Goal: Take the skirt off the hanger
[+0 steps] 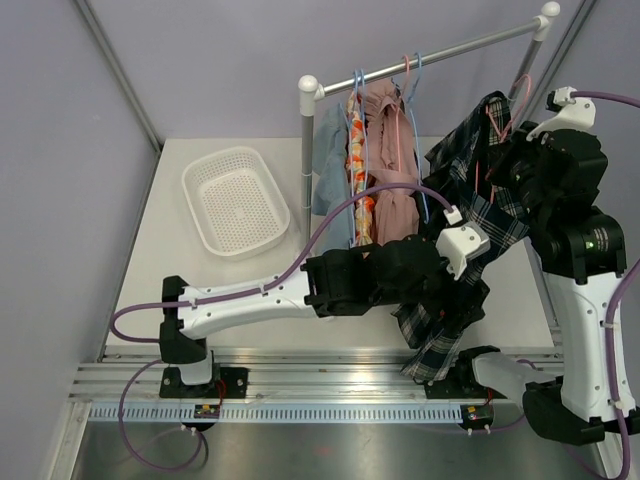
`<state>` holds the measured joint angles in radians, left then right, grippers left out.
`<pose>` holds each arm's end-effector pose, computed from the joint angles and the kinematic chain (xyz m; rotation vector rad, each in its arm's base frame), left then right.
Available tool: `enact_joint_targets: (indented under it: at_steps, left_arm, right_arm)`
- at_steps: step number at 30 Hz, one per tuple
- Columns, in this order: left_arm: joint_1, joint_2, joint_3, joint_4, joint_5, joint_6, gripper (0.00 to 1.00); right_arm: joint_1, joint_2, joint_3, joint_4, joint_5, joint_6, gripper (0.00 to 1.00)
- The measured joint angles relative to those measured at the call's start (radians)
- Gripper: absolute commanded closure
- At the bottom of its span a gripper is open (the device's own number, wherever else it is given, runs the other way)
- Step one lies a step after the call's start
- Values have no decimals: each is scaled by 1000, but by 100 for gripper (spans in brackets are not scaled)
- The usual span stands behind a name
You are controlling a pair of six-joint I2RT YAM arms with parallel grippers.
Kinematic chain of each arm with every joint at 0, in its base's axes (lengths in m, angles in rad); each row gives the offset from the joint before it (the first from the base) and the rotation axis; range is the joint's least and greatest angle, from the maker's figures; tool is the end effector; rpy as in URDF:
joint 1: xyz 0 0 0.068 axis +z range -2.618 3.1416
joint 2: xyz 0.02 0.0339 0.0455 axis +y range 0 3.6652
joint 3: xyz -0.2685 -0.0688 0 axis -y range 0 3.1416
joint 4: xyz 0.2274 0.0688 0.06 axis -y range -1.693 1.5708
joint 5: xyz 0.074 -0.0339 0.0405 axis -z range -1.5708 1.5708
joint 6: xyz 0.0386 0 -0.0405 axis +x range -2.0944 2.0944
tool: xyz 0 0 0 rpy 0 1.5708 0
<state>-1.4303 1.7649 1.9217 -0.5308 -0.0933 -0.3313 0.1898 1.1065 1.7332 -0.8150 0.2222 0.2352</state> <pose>0.0584 -0.3873 0.4307 1.0396 1.8255 -1.0417 0.1572 0.0215 0.5146 0.2010 1.7443 0.1144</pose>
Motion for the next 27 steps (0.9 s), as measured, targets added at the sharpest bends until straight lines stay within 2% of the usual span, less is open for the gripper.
enact_joint_targets:
  at_steps: [2,3,9,11,12,13,16,22,27]
  left_arm:
    - [4,0,0,32,0,-10,11]
    - [5,2,0,42,0,-14,20]
    - [5,31,0,89,0,-25,26]
    - [5,47,0,93,-4,-29,38]
    - [5,55,0,92,-8,-31,45]
    - [5,62,0,92,-11,-32,68]
    - [5,70,0,92,-21,-39,100]
    - [-36,66,0,81,-108,-29,100]
    - [-183,5,-40,36,-305,-18,100]
  right_arm:
    - [0,-11,0,0,0,2,100]
    - [0,-16,0,0,0,3,100]
    - [0,-24,35,-28,1,17,100]
    - [0,-20,61,-50,0,24,100]
    - [0,-19,74,-56,0,27,100]
    - [0,-17,87,-61,0,29,100]
    - [0,-17,116,-75,1,32,100]
    - [0,-15,129,-85,6,30,100]
    - [1,0,130,-118,36,23,100]
